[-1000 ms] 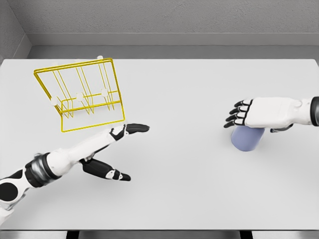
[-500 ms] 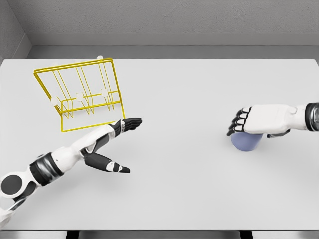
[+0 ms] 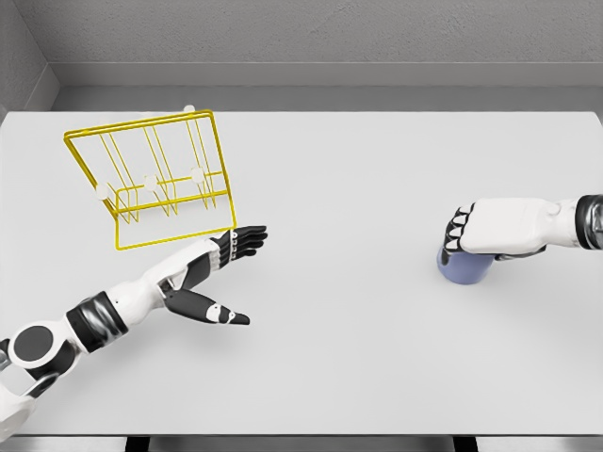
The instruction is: Place the cup on the cup holder with both arms
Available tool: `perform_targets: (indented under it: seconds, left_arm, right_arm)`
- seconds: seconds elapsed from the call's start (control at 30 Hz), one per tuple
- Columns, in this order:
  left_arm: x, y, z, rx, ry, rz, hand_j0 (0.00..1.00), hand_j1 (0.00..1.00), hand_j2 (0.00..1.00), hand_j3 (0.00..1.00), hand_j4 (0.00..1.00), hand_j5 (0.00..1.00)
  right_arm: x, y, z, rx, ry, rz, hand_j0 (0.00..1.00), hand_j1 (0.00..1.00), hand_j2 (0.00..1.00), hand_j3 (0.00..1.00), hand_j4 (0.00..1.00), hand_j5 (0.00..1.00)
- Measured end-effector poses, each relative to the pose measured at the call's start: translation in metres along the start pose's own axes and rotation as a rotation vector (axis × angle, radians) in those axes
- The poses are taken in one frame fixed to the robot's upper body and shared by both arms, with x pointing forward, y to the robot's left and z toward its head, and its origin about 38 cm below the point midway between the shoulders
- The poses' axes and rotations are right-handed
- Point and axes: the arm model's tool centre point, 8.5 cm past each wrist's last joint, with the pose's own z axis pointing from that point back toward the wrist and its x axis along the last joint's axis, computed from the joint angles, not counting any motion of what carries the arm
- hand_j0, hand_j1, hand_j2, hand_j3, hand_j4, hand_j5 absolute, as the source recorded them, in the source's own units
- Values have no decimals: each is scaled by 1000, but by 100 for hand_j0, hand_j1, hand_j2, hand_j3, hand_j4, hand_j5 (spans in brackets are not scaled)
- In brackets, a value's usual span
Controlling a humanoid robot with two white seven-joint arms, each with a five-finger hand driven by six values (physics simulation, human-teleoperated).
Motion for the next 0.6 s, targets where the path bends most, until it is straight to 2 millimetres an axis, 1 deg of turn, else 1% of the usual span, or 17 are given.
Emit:
perform_targets:
  seconds: [0.23,0.43,0.6]
  left_arm:
    - [-8,2,-2,12,21,-6,100,100,100,100,100,100]
    - [-13,0,-5,16,35,8,100,100,100,100,100,100]
    - [-20,0,-8,26,50,27,100,100,100,100,100,100]
  right_arm:
    - [-1,-5,4,-1,9,25,64,64,64,64,64,64]
    - [4,-20,12,-30,10,69,64,64,64,64,64,64]
    - [9,-31,10,-61,-1,89,64,64,64,64,64,64]
